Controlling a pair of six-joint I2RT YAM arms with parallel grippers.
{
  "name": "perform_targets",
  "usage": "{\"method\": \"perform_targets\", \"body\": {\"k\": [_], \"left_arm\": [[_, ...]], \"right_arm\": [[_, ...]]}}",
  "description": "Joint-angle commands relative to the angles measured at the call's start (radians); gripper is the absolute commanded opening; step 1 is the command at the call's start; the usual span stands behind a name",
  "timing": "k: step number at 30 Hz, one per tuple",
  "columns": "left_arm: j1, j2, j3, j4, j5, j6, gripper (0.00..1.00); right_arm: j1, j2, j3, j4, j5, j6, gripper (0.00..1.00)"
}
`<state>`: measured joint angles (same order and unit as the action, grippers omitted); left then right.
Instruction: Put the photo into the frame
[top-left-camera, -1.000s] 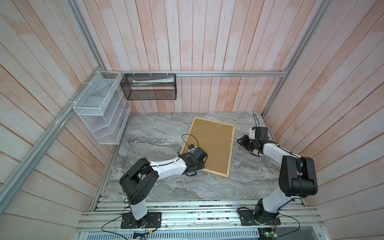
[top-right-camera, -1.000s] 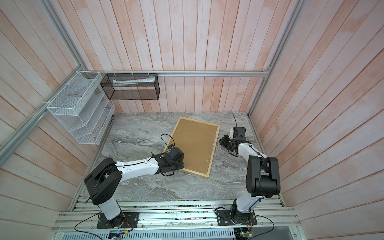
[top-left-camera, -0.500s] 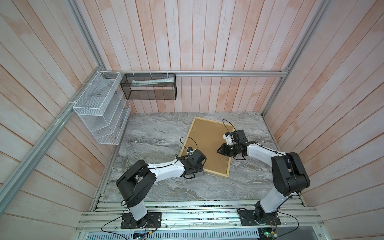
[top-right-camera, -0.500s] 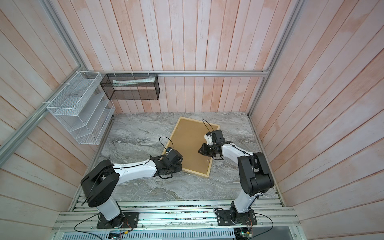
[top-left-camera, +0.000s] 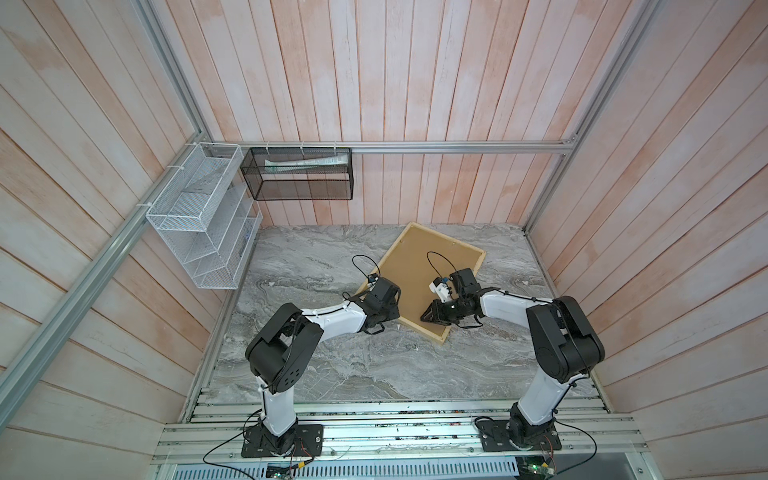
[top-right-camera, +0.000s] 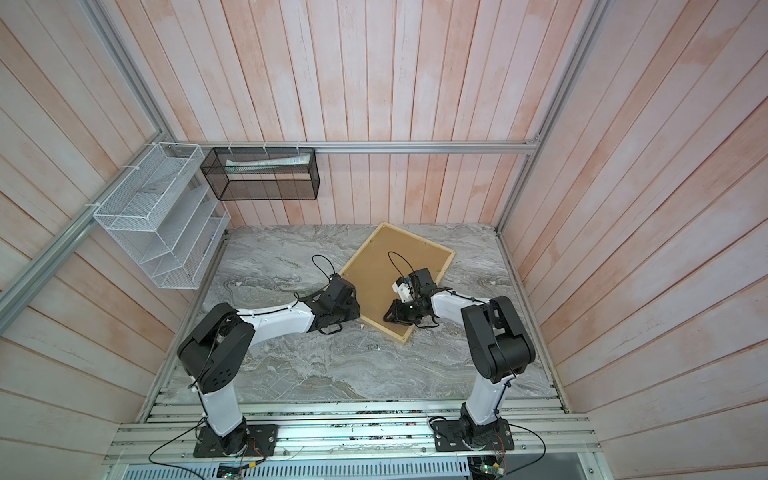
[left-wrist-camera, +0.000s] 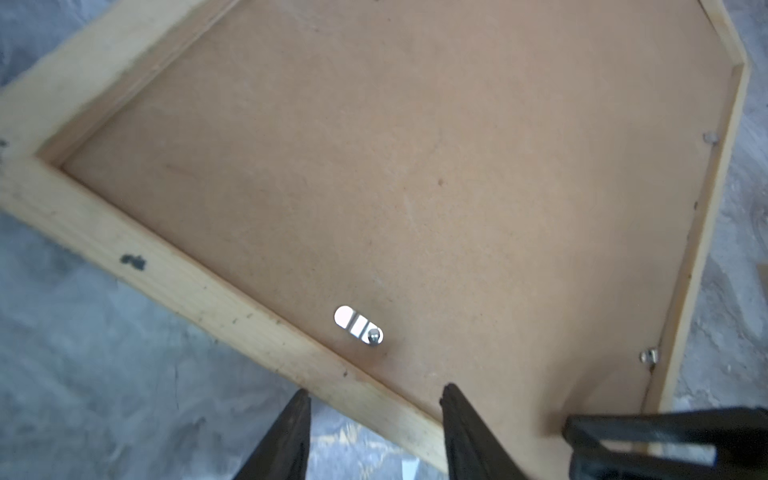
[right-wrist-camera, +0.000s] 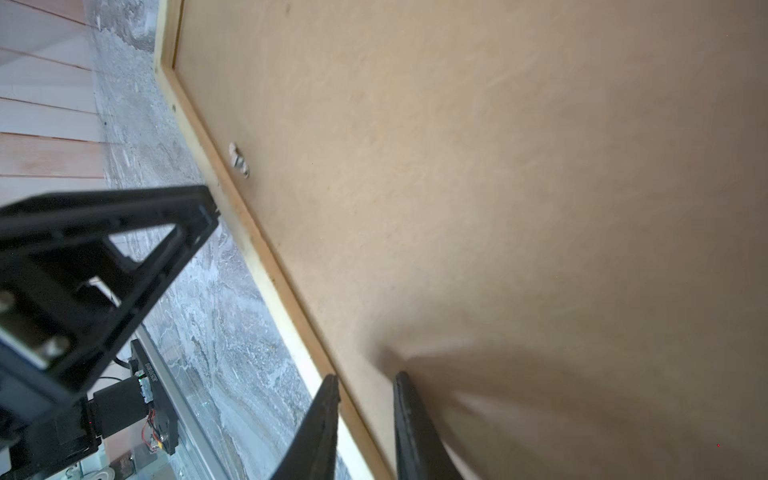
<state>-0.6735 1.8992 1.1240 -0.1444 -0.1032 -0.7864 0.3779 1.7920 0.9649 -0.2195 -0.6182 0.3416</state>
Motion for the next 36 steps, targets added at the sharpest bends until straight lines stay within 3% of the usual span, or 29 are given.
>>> {"method": "perform_targets", "body": {"k": [1,5,14,24,29,36], "left_arm": [[0.058,0.097,0.036,0.024,0.021,0.105,0.52],[0.093,0.154,0.104,0.054,0.056,0.163,0.52],[0.126,0.155,0.151,0.034,0.054,0.229,0.52],[0.079,-0.009,0.049,-0.072,0.016,0.187,0.51],[0.055,-0.002,0.054,-0.123,-0.004,0.180,0.48],[0.063,0.038,0.084,-0.153,0.007,0.205,0.41]], "right_arm": [[0.033,0.056,0.014,-0.041,-0.026,-0.020,0.26],[0.077,0.093,0.035,0.016,-0.077,0.024,0.26],[0.186,0.203,0.137,0.375,-0.305,0.264,0.24],[0.000,0.006,0.040,0.494,-0.329,0.305,0.29],[-0.079,-0.062,0.002,0.469,-0.314,0.282,0.29],[-0.113,-0.079,0.040,0.361,-0.265,0.203,0.29]]}}
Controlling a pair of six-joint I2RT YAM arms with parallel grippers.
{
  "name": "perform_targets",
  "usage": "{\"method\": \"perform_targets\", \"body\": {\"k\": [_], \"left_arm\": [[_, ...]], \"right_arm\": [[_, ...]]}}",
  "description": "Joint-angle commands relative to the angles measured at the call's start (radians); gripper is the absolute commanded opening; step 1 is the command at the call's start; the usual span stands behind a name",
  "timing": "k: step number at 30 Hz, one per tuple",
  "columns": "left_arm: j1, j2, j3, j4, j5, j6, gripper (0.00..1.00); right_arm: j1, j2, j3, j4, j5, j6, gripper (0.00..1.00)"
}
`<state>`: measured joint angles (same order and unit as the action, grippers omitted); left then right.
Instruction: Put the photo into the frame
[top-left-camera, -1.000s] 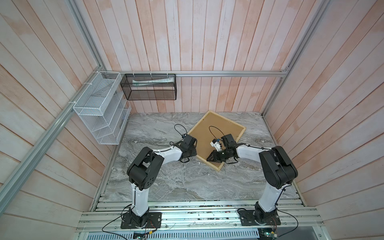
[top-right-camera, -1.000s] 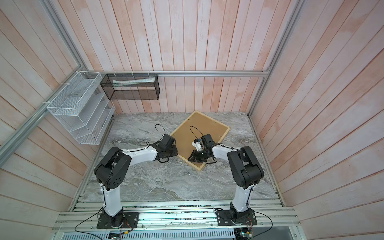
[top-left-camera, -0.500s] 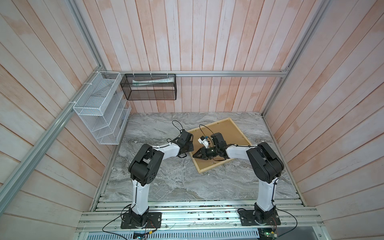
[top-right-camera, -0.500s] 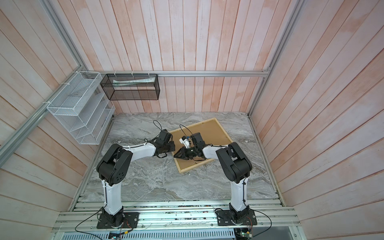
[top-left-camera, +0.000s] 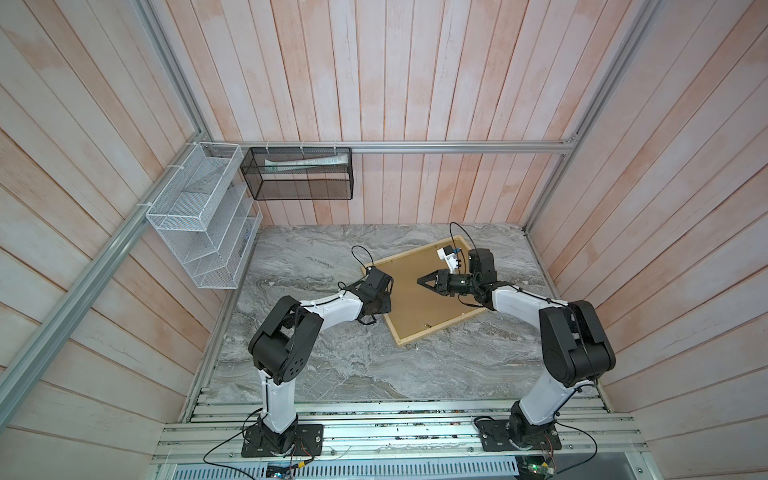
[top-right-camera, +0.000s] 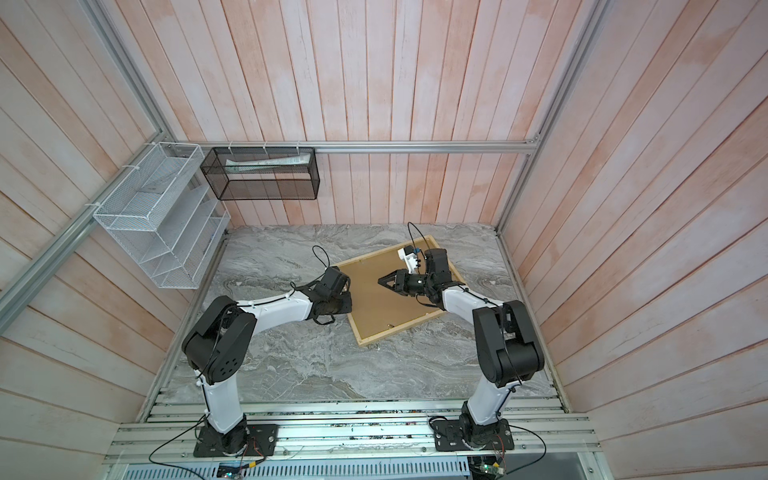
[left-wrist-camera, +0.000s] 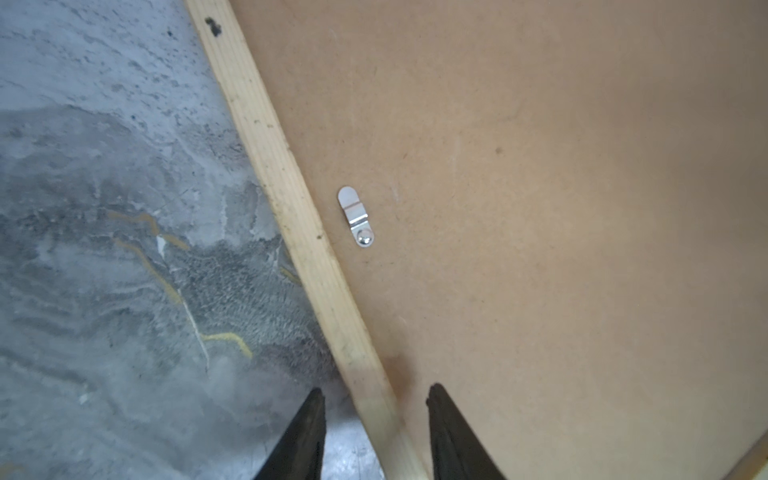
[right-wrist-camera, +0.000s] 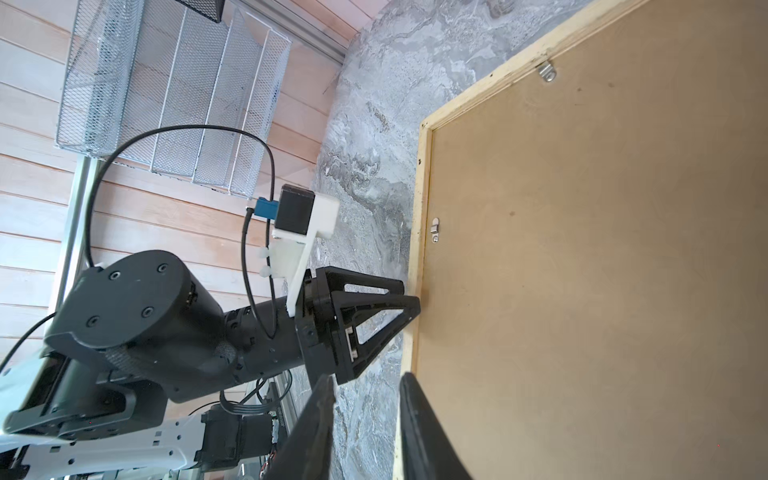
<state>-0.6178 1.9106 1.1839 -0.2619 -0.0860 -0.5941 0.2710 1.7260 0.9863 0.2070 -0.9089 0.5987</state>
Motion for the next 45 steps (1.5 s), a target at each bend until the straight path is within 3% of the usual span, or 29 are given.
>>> {"method": "perform_targets", "body": {"k": [1,5,7,11,15,18,21,25,31,35,39,45], "left_arm": [[0.009,0.031,0.026,-0.032,-0.007,0.021,0.39],[0.035,0.056,0.041,-0.019,0.048,0.070,0.27],[0.063,0.071,0.041,0.010,0.130,0.116,0.19],[0.124,0.112,0.064,0.036,0.249,0.202,0.15],[0.151,0.161,0.151,-0.021,0.270,0.298,0.13],[0.153,0.188,0.216,-0.076,0.253,0.342,0.13],[0.154,0.188,0.252,-0.112,0.248,0.339,0.22],[0.146,0.165,0.255,-0.138,0.221,0.272,0.34],[0.086,0.142,0.247,-0.184,0.100,0.149,0.36],[0.031,0.161,0.275,-0.256,0.001,0.087,0.36],[0.015,0.185,0.302,-0.320,-0.057,0.051,0.29],[0.024,0.240,0.347,-0.337,-0.079,0.159,0.13]], "right_arm": [[-0.008,-0.011,0.029,-0.086,0.037,-0.069,0.30],[-0.012,0.016,0.079,-0.167,0.094,-0.113,0.29],[-0.009,0.051,0.116,-0.210,0.133,-0.116,0.29],[0.004,0.118,0.137,-0.180,0.173,-0.065,0.29],[0.035,0.217,0.201,-0.151,0.186,-0.015,0.29],[0.054,0.301,0.271,-0.143,0.187,0.009,0.29],[0.062,0.376,0.341,-0.140,0.173,0.021,0.29],[0.062,0.434,0.424,-0.181,0.163,0.002,0.29],[0.062,0.484,0.526,-0.282,0.152,-0.064,0.29],[0.062,0.491,0.549,-0.308,0.153,-0.084,0.29],[0.063,0.494,0.560,-0.321,0.143,-0.096,0.29],[0.063,0.510,0.586,-0.354,0.130,-0.112,0.29]]}}
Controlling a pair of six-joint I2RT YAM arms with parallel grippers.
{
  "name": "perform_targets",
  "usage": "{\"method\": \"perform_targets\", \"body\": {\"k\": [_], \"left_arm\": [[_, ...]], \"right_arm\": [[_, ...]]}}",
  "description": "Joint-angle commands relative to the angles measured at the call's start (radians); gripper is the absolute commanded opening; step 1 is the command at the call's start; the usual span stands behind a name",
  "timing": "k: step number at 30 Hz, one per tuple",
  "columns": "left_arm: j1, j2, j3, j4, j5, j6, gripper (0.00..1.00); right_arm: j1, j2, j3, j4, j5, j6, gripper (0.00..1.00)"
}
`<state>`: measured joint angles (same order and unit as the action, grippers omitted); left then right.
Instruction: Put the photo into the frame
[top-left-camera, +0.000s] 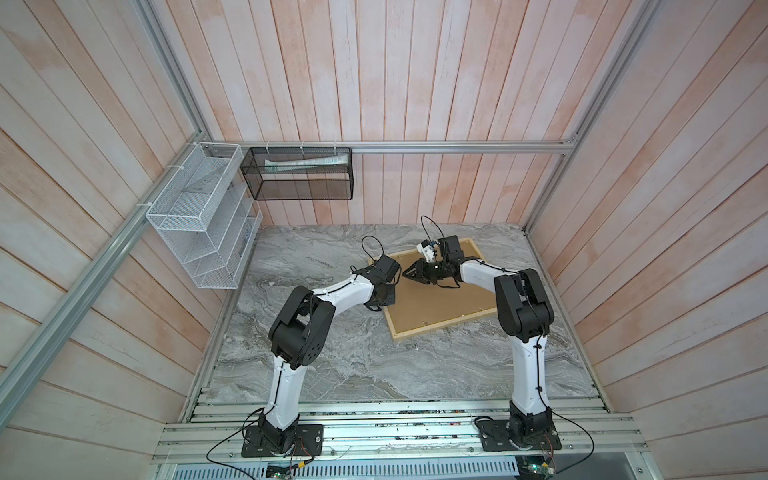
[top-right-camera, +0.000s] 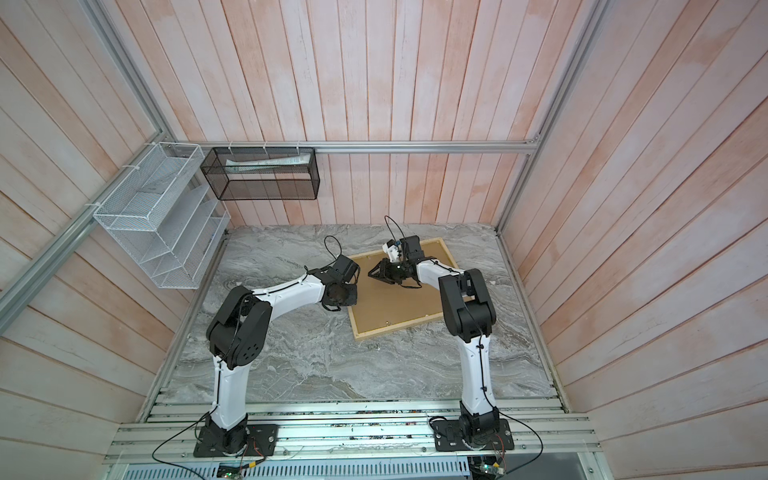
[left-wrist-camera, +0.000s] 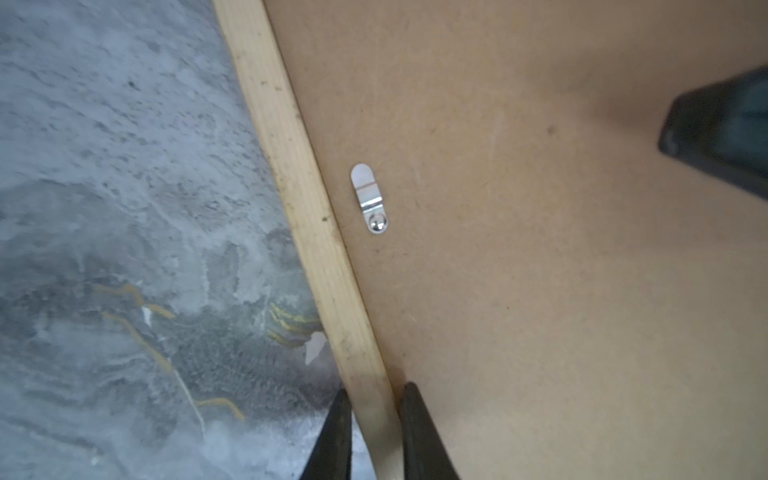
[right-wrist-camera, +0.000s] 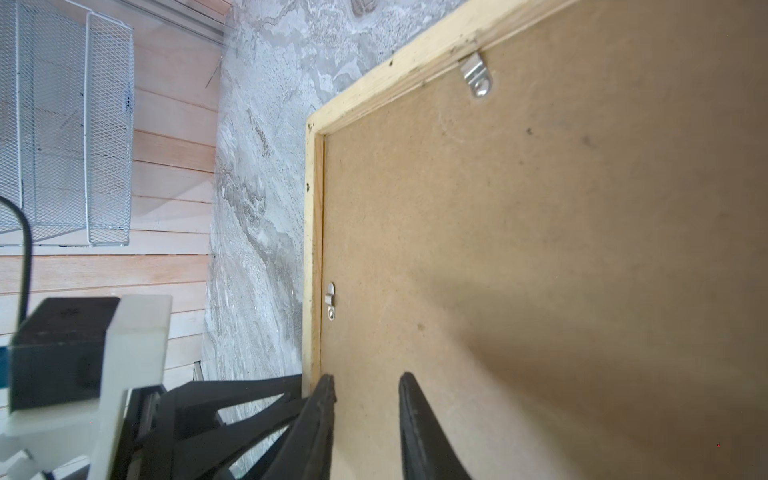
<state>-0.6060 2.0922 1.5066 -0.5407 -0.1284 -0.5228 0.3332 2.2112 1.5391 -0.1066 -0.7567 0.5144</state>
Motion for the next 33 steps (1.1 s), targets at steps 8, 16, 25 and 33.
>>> {"method": "perform_targets", "body": {"k": [8,16,25,33], "left_arm": [[0.123,0.111,0.039,0.017,0.077,0.295,0.08],[0.130,0.107,0.035,0.035,0.146,0.369,0.08],[0.109,0.111,0.018,0.044,0.168,0.366,0.07],[0.103,0.114,0.021,0.051,0.167,0.375,0.05]], "right_arm": [[0.030,0.072,0.075,-0.021,-0.027,0.027,0.29],[0.066,0.214,0.274,-0.010,-0.030,0.114,0.29],[0.102,0.419,0.570,-0.163,-0.026,0.138,0.29],[0.123,0.543,0.725,-0.364,-0.018,0.057,0.29]]}}
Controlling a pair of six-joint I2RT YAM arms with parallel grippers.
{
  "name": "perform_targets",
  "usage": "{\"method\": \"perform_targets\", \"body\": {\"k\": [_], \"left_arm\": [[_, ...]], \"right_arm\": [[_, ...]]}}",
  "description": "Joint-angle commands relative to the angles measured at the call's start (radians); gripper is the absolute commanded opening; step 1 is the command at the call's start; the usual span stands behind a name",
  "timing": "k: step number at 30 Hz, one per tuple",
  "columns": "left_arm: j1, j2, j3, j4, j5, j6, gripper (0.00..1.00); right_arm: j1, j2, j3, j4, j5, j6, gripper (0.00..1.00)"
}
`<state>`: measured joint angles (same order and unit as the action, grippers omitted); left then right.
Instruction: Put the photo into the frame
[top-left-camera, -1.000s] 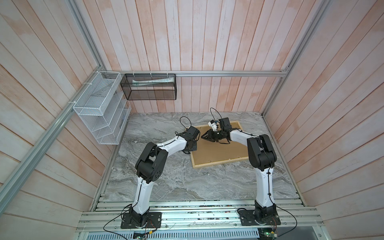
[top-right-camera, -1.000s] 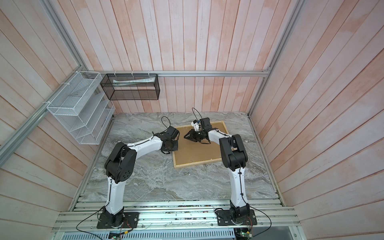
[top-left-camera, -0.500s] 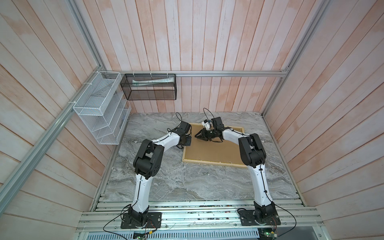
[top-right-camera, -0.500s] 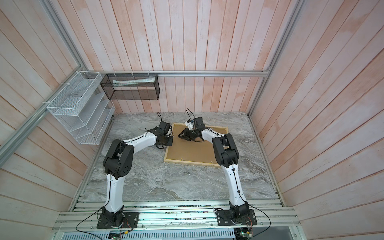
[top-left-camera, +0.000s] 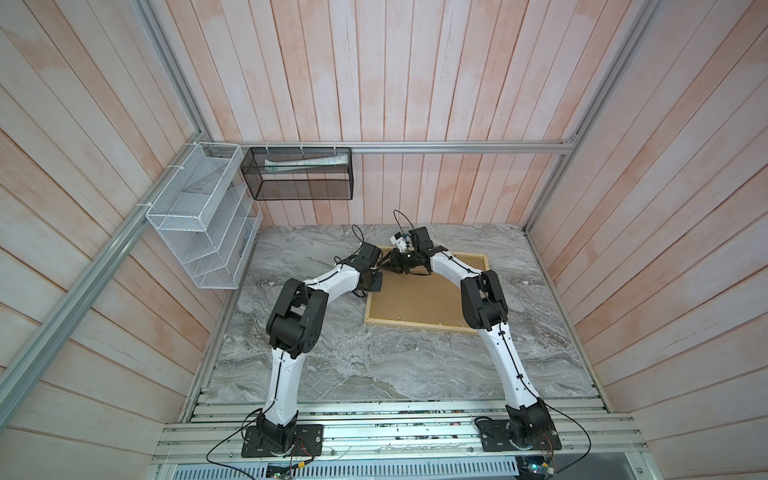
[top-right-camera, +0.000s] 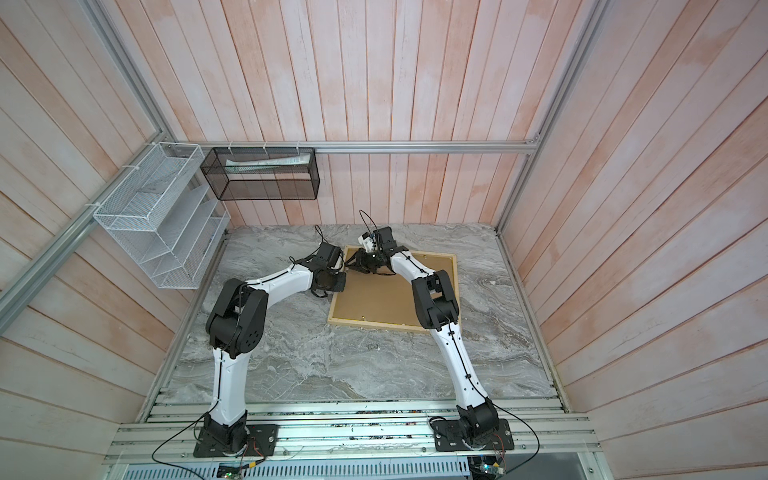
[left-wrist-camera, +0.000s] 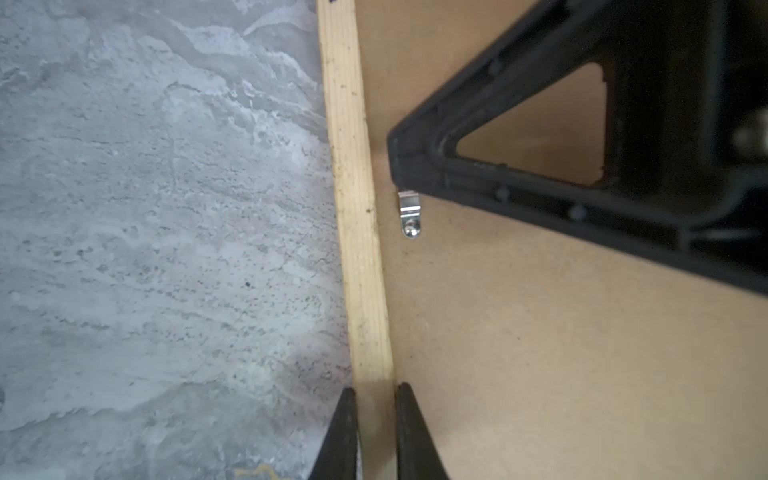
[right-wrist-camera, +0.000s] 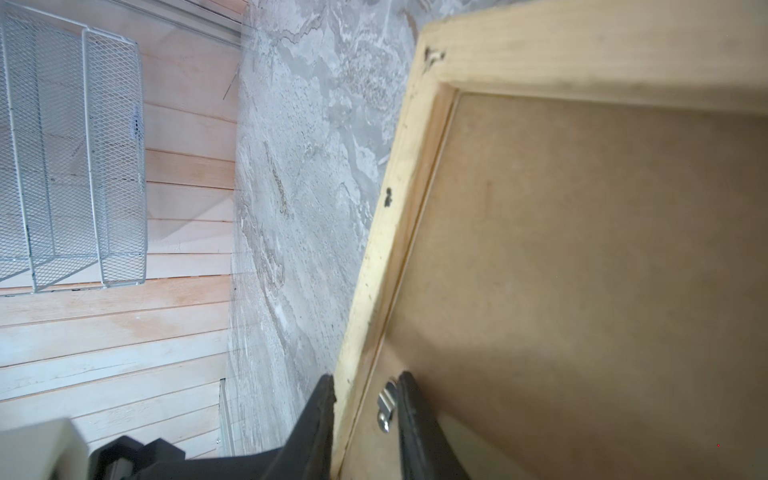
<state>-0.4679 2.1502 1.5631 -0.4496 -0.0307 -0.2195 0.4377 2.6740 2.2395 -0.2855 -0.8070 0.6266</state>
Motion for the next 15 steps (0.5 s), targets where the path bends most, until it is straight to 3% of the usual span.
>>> {"method": "perform_targets", "body": {"k": [1,5,12,15], "left_arm": [[-0.035,0.057,-0.035,-0.041,0.070,0.072,0.05],[-0.035,0.058,-0.032,-0.035,0.073,0.071,0.05],[-0.035,0.053,-0.043,-0.038,0.056,0.069,0.04],[-0.035,0.053,-0.046,-0.039,0.049,0.069,0.04]], "right_arm": [[0.022,0.081,0.025,-0.198,0.033,-0.065,0.29],[0.033,0.081,0.009,-0.197,0.001,-0.079,0.29],[-0.004,-0.020,-0.116,-0.141,0.140,-0.084,0.29],[-0.016,-0.063,-0.148,-0.138,0.122,-0.102,0.29]]}}
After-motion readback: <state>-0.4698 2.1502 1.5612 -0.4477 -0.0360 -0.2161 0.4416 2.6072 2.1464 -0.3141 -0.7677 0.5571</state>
